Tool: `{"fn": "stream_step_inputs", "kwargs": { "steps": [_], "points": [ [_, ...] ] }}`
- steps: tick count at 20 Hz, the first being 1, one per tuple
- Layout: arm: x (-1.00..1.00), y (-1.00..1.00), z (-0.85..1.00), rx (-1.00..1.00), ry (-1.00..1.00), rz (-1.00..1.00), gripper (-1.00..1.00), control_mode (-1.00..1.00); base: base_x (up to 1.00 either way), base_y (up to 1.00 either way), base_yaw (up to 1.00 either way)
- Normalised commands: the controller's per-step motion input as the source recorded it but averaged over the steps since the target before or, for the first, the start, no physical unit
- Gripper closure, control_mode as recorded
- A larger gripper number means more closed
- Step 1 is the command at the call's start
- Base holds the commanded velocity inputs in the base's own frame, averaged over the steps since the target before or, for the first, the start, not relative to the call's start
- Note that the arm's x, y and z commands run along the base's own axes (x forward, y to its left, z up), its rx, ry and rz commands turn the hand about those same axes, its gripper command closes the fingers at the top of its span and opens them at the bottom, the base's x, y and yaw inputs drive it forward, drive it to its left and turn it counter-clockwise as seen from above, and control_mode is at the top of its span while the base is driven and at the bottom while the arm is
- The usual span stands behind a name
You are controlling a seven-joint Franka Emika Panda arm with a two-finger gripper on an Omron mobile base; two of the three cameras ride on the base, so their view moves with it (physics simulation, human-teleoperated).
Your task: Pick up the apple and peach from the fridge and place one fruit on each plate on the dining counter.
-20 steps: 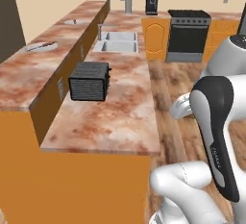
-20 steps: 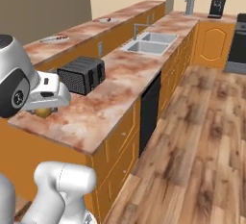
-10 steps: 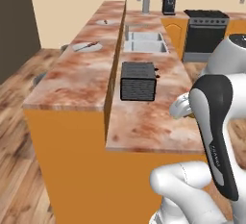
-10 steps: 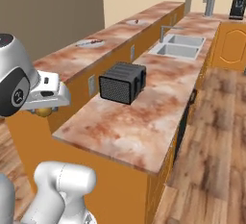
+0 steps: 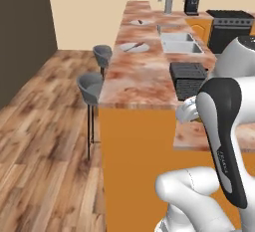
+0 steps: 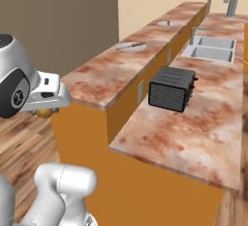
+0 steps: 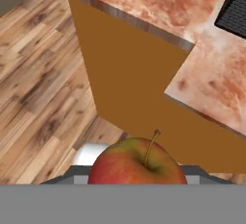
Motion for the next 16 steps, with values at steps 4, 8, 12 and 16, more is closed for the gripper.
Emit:
{"fn": "stream_step_inputs", "kwargs": {
  "steps": [4,8,12,16],
  "points": [
    [0.0,0.0,0.0,0.0,0.0,0.0,1.0,1.0,-0.07,1.0,0.0],
    [0.0,0.0,0.0,0.0,0.0,0.0,1.0,1.0,0.0,1.0,-0.02],
    [0.0,0.0,0.0,0.0,0.0,0.0,1.0,1.0,0.19,1.0,-0.18],
    [0.0,0.0,0.0,0.0,0.0,0.0,1.0,1.0,0.39,1.0,-0.35]
  ]
}}
